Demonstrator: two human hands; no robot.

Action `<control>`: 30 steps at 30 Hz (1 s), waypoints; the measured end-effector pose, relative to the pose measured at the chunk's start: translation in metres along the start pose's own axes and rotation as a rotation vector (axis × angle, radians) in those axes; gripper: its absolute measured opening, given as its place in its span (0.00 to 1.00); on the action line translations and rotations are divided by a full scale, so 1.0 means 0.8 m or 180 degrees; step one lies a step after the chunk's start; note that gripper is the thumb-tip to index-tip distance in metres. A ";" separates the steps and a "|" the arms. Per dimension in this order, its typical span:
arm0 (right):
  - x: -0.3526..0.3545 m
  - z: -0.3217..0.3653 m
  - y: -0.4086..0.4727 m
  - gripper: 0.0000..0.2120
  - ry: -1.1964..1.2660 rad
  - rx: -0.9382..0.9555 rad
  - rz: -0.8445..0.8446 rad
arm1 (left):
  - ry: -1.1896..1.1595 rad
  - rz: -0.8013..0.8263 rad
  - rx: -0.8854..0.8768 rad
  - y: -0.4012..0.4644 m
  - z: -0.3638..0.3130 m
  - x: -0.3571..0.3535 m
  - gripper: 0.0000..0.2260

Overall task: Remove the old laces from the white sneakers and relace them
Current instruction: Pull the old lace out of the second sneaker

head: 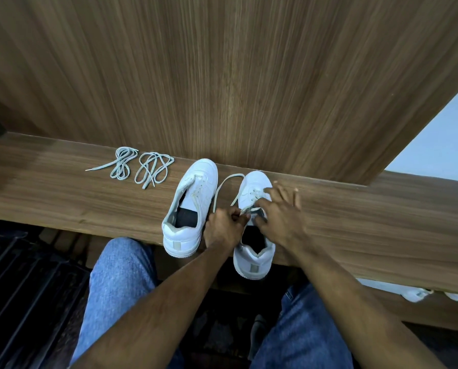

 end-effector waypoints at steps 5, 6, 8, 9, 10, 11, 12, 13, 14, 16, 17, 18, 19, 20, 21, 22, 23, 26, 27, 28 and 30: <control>-0.011 -0.002 0.013 0.07 0.1065 -0.0243 -0.0186 | -0.0093 -0.0021 -0.0011 0.001 0.002 0.000 0.14; -0.005 -0.009 0.016 0.05 0.1596 -0.0387 -0.0305 | -0.0115 -0.0027 0.0003 0.002 0.003 0.000 0.14; 0.020 -0.021 0.020 0.05 0.2786 -0.0681 -0.0556 | -0.0124 -0.0031 -0.0009 0.004 0.004 0.000 0.14; 0.031 -0.031 0.021 0.08 0.3266 -0.0821 -0.0696 | -0.0101 -0.0031 -0.0019 0.003 0.005 -0.002 0.14; 0.045 -0.038 0.023 0.11 0.3623 -0.0929 -0.0901 | -0.0079 -0.0055 -0.0043 0.004 0.005 -0.001 0.14; 0.053 -0.047 0.024 0.14 0.3851 -0.1060 -0.1076 | -0.0076 -0.0066 -0.0046 0.003 0.006 0.000 0.14; 0.060 -0.056 0.025 0.15 0.3971 -0.1225 -0.1254 | -0.0073 -0.0060 -0.0049 0.003 0.006 -0.001 0.14; 0.066 -0.066 0.026 0.13 0.4056 -0.1370 -0.1453 | -0.0079 -0.0051 -0.0046 0.003 0.006 -0.002 0.14; 0.069 -0.074 0.025 0.11 0.4102 -0.1503 -0.1666 | -0.0097 -0.0037 -0.0056 0.003 0.006 -0.003 0.15; 0.069 -0.090 0.028 0.08 0.3963 -0.1695 -0.1851 | -0.0127 -0.0048 -0.0054 0.004 0.005 -0.003 0.15; 0.066 -0.093 0.031 0.06 0.3734 -0.1737 -0.1689 | -0.0118 -0.0060 -0.0032 0.004 0.005 -0.003 0.15; 0.060 -0.093 0.034 0.08 0.3306 -0.1765 -0.1409 | -0.0074 -0.0077 -0.0027 0.004 0.005 -0.003 0.14; 0.049 -0.090 0.033 0.12 0.2763 -0.1770 -0.1120 | -0.0015 -0.0085 -0.0026 0.004 0.006 -0.003 0.13; 0.038 -0.085 0.028 0.16 0.2274 -0.1704 -0.0871 | 0.0028 -0.0088 -0.0027 0.004 0.006 -0.004 0.13; 0.028 -0.076 0.019 0.18 0.1896 -0.1616 -0.0625 | 0.0039 -0.0091 -0.0018 0.004 0.007 -0.005 0.12; 0.019 -0.064 0.009 0.18 0.1704 -0.1499 -0.0374 | 0.0036 -0.0099 -0.0011 0.004 0.008 -0.006 0.12; 0.011 -0.050 -0.001 0.18 0.1638 -0.1380 -0.0116 | 0.0039 -0.0107 -0.0009 0.005 0.007 -0.006 0.11; -0.013 -0.017 -0.018 0.21 0.1449 -0.1094 0.0267 | 0.0048 -0.0139 -0.0033 0.005 0.005 -0.005 0.11; -0.017 -0.012 -0.019 0.19 0.1348 -0.1090 0.0198 | 0.0049 -0.0160 -0.0058 0.005 0.006 -0.005 0.10; -0.019 -0.014 -0.018 0.15 0.1349 -0.1195 0.0125 | 0.0039 -0.0180 -0.0076 0.004 0.005 -0.004 0.10; -0.026 -0.027 -0.017 0.10 0.1942 -0.1705 0.0138 | -0.0253 -0.0210 0.0058 0.006 0.012 -0.003 0.09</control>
Point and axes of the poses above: each hand's wrist, its own y-axis towards the middle knuckle, its own x-axis out of the back of the hand, z = x × y, the point moved 4 cm from there along y, towards the middle knuckle, and after that the axes turned 11 degrees about -x, right-handed, at the moved point
